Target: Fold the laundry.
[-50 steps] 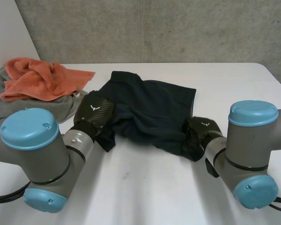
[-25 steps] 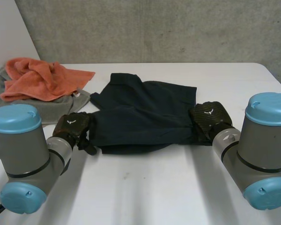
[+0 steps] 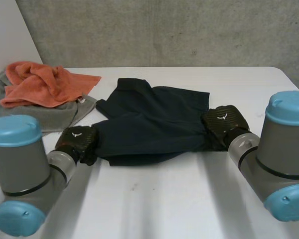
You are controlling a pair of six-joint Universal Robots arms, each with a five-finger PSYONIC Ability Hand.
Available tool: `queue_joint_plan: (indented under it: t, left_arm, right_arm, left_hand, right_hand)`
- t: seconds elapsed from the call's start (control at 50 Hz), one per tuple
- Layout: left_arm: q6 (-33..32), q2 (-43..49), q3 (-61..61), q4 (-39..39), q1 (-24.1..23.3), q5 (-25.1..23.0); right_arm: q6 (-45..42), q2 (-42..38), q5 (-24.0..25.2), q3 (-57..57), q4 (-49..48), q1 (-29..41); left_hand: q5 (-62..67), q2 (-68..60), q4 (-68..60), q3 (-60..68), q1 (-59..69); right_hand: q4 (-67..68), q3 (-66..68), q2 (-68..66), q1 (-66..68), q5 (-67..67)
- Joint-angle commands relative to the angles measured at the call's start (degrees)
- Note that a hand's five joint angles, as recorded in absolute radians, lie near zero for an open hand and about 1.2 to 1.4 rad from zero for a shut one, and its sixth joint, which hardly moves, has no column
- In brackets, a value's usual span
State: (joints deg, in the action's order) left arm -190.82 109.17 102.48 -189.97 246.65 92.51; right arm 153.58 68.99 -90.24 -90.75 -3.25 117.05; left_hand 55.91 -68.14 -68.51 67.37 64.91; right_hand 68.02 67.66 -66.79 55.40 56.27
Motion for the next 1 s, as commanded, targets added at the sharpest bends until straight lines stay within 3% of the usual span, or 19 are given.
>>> queue_joint_plan:
  t: [0.02, 0.1, 0.22, 0.32, 0.4, 0.48, 0.62, 0.72, 0.86, 1.0]
  left_arm:
    - [-17.89, -17.56, 5.09, 11.7, -0.2, 0.3]
    - [-24.76, -25.13, 7.72, 22.14, -0.55, 0.3]
    - [-27.33, -32.61, 8.96, 34.99, -3.26, -0.57]
    - [-27.85, -33.5, 8.79, 36.07, -5.74, -1.02]
    - [-28.38, -29.3, 7.47, 29.76, -5.83, -0.93]
    - [-28.65, -18.86, 2.74, 17.56, -5.74, -0.31]
    - [-28.56, -6.36, -6.67, 7.34, -5.82, 2.14]
    - [-28.73, 3.47, -17.9, -0.29, -6.53, 5.83]
    - [-29.08, 17.11, -32.15, -8.39, -6.44, 5.93]
    - [-36.19, 32.31, -47.8, -15.69, -6.88, 5.84]
  right_arm:
    - [-19.35, 6.58, 2.08, 0.75, 17.03, -1.47]
    - [-25.07, 10.28, 2.08, 0.92, 26.17, -1.56]
    - [-27.28, 13.97, 3.49, 0.13, 38.22, -2.7]
    - [-27.36, 14.06, 7.97, -0.22, 40.51, -4.37]
    - [-27.37, 13.02, 9.64, 0.39, 39.99, -7.0]
    - [-27.02, 6.97, 9.29, 2.23, 36.58, -7.89]
    - [-24.29, 2.29, 8.68, 6.37, 30.33, -7.63]
    - [-22.27, -1.39, 8.15, 9.96, 21.39, -7.63]
    - [-22.53, -10.7, 3.24, 18.48, 7.67, -7.54]
    - [-24.02, -20.64, 2.43, 25.79, -5.35, -7.27]
  left_hand:
    - [14.09, -11.86, -11.49, 12.63, 15.09]
    - [14.09, -11.86, -11.49, 12.63, 15.09]
    - [14.09, -11.86, -11.49, 12.63, 15.09]
    - [14.09, -11.86, -11.49, 12.63, 15.09]
    - [14.09, -11.86, -11.49, 12.63, 15.09]
    - [14.09, -11.86, -11.49, 12.63, 15.09]
    - [14.09, -11.86, -11.49, 12.63, 15.09]
    - [14.09, -11.86, -11.49, 12.63, 15.09]
    - [14.09, -11.86, -11.49, 12.63, 15.09]
    - [14.09, -11.86, -11.49, 12.63, 15.09]
  right_hand:
    - [11.98, 12.34, -13.21, 24.6, 13.73]
    - [11.98, 12.34, -13.21, 24.6, 13.73]
    - [11.98, 12.34, -13.21, 24.6, 13.73]
    - [11.98, 12.34, -13.21, 24.6, 13.73]
    - [11.98, 12.34, -13.21, 24.6, 13.73]
    - [11.98, 12.34, -13.21, 24.6, 13.73]
    - [11.98, 12.34, -13.21, 24.6, 13.73]
    - [11.98, 12.34, -13.21, 24.6, 13.73]
    - [11.98, 12.34, -13.21, 24.6, 13.73]
    - [11.98, 12.34, -13.21, 24.6, 13.73]
